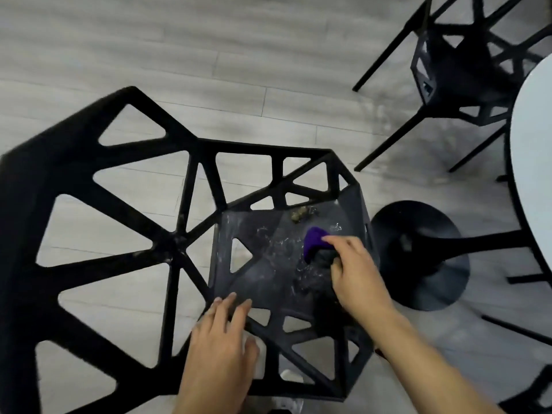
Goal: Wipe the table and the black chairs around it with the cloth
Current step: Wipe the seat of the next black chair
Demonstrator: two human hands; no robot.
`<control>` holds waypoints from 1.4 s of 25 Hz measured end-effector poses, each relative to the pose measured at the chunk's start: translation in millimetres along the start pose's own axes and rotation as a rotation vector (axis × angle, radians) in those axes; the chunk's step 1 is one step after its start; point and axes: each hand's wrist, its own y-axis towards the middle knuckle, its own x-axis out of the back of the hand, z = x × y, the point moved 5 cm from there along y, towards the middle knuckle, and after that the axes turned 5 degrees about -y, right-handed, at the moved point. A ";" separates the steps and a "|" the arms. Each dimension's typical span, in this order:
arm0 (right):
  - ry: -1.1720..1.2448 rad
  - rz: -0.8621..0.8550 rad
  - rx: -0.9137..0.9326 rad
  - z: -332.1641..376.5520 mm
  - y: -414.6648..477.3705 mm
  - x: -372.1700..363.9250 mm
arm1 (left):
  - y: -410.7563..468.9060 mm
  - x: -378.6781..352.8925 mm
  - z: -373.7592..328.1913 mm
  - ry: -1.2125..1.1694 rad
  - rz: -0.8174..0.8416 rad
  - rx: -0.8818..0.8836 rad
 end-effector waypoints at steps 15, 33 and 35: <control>-0.202 -0.287 0.552 -56.5 115.6 -139.6 | 93.8 -125.5 30.1 0.206 0.212 0.146; -0.330 -0.139 0.609 -66.1 21.0 -169.3 | 94.0 -117.4 33.4 0.145 0.242 0.145; -0.322 -0.218 0.531 -69.5 68.3 -147.9 | 93.6 -119.4 32.0 0.132 0.257 0.148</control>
